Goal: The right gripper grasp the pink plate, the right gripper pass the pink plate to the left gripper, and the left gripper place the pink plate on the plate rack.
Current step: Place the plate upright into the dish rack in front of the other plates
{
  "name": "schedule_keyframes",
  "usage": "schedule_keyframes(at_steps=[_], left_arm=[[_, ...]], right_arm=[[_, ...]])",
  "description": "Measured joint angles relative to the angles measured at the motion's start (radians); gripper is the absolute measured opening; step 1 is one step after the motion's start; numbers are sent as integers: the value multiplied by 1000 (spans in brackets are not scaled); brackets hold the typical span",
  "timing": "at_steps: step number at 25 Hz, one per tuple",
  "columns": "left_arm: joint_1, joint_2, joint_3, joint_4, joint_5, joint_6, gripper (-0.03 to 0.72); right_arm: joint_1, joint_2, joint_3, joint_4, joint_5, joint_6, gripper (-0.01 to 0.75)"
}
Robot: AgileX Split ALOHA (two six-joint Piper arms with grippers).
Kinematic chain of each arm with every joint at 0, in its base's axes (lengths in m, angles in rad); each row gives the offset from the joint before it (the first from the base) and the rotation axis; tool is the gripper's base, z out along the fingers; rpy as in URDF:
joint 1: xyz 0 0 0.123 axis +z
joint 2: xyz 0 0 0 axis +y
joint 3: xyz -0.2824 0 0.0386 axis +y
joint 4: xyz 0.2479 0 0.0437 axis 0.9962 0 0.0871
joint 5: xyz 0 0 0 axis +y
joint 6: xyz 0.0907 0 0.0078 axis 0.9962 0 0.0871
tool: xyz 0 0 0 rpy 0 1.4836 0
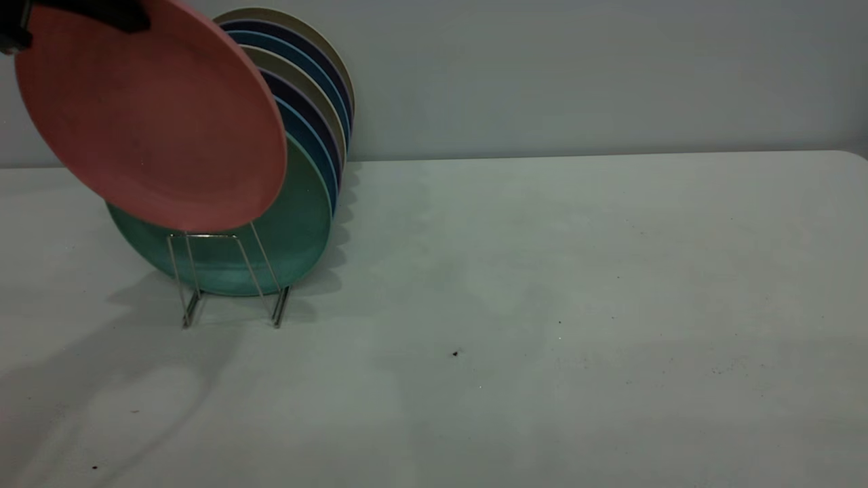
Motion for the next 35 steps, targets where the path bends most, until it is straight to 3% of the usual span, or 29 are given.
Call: schedule_keyframes(at_steps=[29,35], left_arm=[[0,84,98,-9,-91,1,72],[0,143,98,-82,-107,1,102]], right_arm=[[0,0,0,-19,-1,25,320],[0,0,1,-19,-1,25,320]])
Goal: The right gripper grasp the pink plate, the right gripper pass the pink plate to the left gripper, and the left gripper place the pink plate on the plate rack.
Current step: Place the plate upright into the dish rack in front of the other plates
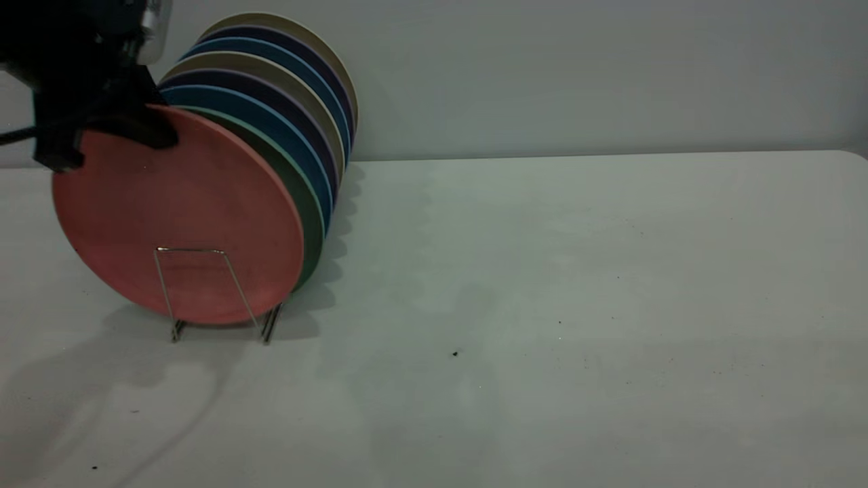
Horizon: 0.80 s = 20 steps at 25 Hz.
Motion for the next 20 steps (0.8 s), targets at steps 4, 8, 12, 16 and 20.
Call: schedule_keyframes(at_steps=[4,8,12,16,20], left_arm=[[0,12,1,-56,2,-1,195],[0,12,1,-66,2,-1,319],[0,8,1,-66,2,-1,373],[0,-34,3,-64,9,-2,379],[0,-106,3,-65,53,-38,381]], right_arm=[[0,0,0,0,0,0,320],[0,0,0,0,0,1,320],[0,0,0,0,0,1,320],[0,0,0,0,0,1,320],[0,0,1,0,0,1,320]])
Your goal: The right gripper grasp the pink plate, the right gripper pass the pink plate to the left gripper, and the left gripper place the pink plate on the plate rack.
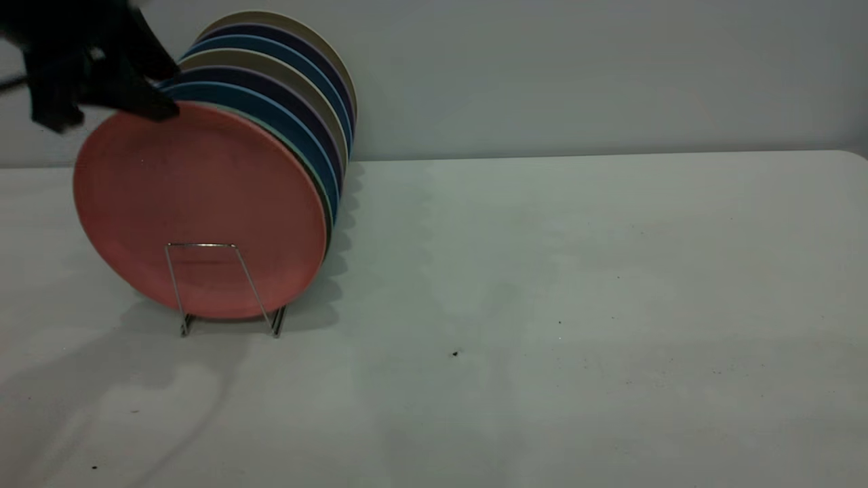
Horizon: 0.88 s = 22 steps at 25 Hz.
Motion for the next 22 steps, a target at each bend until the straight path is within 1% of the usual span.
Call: schedule_keyframes(at_steps=[4,10,13,16,19,22], left_arm=[[0,-52,0,0,62,-79,381],[0,-63,0,30,104,-171,381],[0,-109,0,33,116,-265,381],[0,-197,0,46,158,-438,381],[0,-317,0,91,242,-670,381],[0,-450,0,188,383,-919,381]], right_arm=[[0,0,0,0,-1,0,320],[0,0,0,-1,-1,0,320],[0,0,0,-1,-1,0,320],[0,0,0,-9,-1,11,320],[11,0,0,-50,-5,63,320],[43,0,2,-95,-8,117,320]])
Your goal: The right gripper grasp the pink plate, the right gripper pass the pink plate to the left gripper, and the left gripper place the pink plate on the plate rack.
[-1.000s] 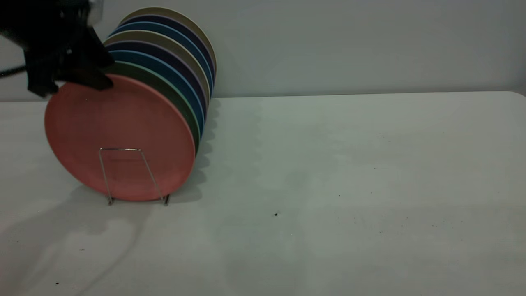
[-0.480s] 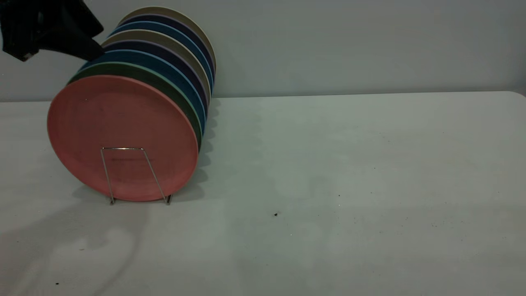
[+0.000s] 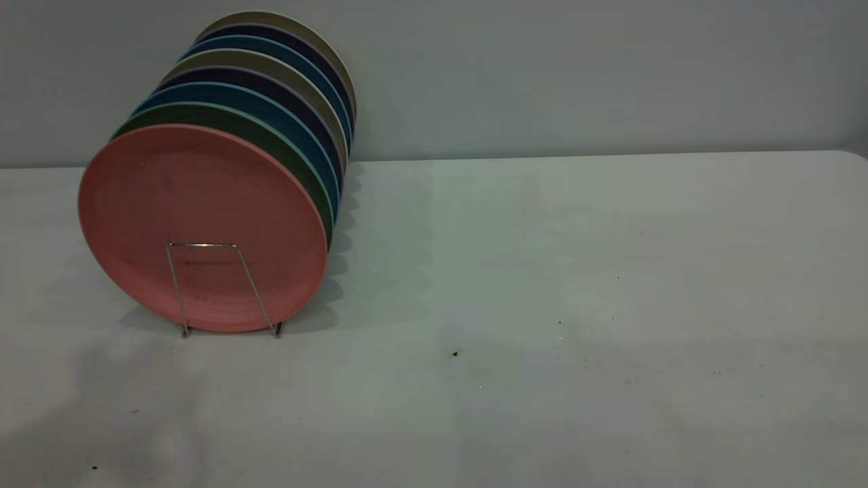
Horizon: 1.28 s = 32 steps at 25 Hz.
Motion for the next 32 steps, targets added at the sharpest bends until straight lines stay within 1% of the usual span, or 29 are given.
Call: schedule_keyframes(at_steps=[4,6,9,12,15,19,22,24,27,32], left_arm=[[0,-156,0,178,239,-319,381],[0,-222,0,261,357,-439,381],[0,-312,20,357,358,-568,381],[0,-408,92,383,358,-654,381],[0,-515,226,387,358,-709,381],[0,-659,440,394,346,-827,389],[0,-752,567,427,285,-903,403],[0,-805,628,455,268,-937,408],[0,-870,662,480,292,-955,411],[0,-974,666,480,299,-958,412]], right_arm=[[66,0,3,-43,-3,57,320],[93,0,4,-72,-5,92,320],[136,0,4,-104,-7,125,320],[171,0,4,-116,-8,141,320],[176,0,4,-126,-8,159,320],[176,0,4,-132,-8,164,320],[176,0,4,-131,-8,164,320],[176,0,4,-125,-8,164,320],[176,0,4,-123,-8,164,320],[176,0,4,-122,-8,164,320]])
